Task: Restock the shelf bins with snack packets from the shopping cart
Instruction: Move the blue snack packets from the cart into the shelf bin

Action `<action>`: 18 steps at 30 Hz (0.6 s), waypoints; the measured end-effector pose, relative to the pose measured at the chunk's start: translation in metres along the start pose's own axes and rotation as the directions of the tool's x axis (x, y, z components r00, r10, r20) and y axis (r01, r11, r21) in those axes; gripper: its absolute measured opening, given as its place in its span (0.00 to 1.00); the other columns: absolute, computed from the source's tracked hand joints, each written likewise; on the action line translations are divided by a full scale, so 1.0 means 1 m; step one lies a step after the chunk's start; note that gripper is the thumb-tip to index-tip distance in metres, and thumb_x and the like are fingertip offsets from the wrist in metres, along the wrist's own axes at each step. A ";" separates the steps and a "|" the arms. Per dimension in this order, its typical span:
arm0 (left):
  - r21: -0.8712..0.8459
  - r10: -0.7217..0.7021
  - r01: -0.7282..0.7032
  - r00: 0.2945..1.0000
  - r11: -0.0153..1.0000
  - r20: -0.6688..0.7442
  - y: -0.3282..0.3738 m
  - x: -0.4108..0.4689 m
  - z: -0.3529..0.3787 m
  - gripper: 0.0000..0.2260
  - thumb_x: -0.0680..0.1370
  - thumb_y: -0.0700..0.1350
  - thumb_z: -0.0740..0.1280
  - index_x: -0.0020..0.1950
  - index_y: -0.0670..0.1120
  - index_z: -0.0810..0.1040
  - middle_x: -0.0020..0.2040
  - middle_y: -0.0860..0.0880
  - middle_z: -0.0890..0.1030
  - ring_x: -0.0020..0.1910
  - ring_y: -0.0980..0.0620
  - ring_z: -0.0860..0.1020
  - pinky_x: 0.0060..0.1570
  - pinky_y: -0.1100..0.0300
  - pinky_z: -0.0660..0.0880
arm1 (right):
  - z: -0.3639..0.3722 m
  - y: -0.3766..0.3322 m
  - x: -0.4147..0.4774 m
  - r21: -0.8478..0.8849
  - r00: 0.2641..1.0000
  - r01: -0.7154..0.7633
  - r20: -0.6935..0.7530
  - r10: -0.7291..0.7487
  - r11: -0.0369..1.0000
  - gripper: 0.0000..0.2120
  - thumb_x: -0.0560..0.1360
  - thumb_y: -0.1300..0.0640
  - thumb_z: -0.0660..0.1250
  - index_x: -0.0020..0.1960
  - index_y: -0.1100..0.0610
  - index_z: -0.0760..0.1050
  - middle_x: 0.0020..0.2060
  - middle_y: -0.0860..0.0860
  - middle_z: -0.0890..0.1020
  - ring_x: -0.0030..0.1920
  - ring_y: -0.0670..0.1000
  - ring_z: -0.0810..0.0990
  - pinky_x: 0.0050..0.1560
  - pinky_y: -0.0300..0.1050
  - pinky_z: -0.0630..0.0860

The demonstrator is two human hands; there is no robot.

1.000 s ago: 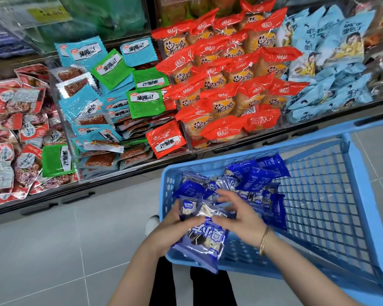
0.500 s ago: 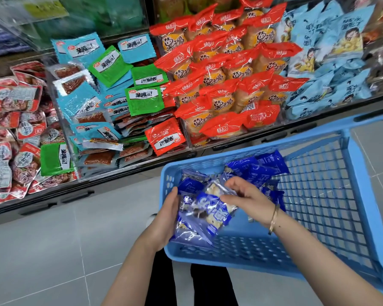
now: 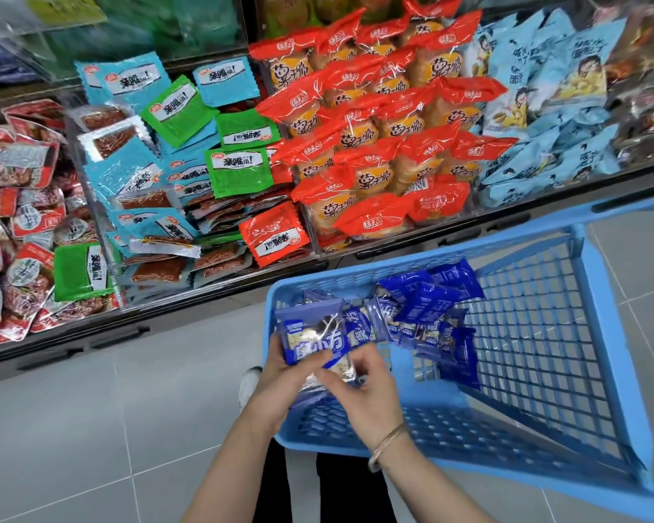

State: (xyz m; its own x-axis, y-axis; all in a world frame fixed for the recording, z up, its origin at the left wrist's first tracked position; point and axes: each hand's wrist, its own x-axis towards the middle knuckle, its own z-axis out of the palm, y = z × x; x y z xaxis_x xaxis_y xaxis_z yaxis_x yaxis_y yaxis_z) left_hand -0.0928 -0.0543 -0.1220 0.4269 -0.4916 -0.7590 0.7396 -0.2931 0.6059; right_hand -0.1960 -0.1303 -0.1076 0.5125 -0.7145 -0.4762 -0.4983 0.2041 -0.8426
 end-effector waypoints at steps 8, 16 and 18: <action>-0.072 -0.020 0.007 0.984 0.997 -0.178 0.006 -0.013 -0.065 0.20 0.70 0.33 0.71 0.59 0.47 0.73 0.49 0.44 0.85 0.43 0.46 0.85 0.35 0.57 0.81 | -0.019 0.052 0.068 0.085 0.860 -0.510 0.052 0.508 0.856 0.09 0.78 0.57 0.63 0.55 0.61 0.76 0.41 0.54 0.77 0.40 0.50 0.77 0.38 0.38 0.77; -0.045 0.020 -0.027 0.988 0.999 -0.153 -0.004 -0.009 -0.084 0.25 0.62 0.42 0.75 0.58 0.49 0.75 0.49 0.47 0.85 0.46 0.49 0.84 0.37 0.63 0.79 | -0.012 0.127 0.136 0.307 0.623 -0.732 -0.060 0.780 0.609 0.24 0.75 0.54 0.68 0.67 0.62 0.68 0.43 0.54 0.73 0.42 0.51 0.73 0.46 0.41 0.79; -0.035 0.020 -0.025 0.989 0.999 -0.148 -0.005 -0.009 -0.086 0.27 0.60 0.44 0.76 0.58 0.50 0.75 0.49 0.48 0.85 0.46 0.48 0.84 0.38 0.62 0.79 | -0.010 0.129 0.139 0.343 0.683 -0.681 -0.022 0.730 0.647 0.24 0.76 0.54 0.65 0.68 0.62 0.67 0.41 0.50 0.73 0.40 0.48 0.74 0.33 0.34 0.78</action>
State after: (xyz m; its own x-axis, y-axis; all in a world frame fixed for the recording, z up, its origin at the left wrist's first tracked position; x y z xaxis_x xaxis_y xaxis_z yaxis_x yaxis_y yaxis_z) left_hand -0.0557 0.0220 -0.1391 0.5140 -0.3702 -0.7738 0.7463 -0.2518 0.6162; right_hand -0.1963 -0.2100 -0.2803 -0.0296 -0.3537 -0.9349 -0.4312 0.8483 -0.3073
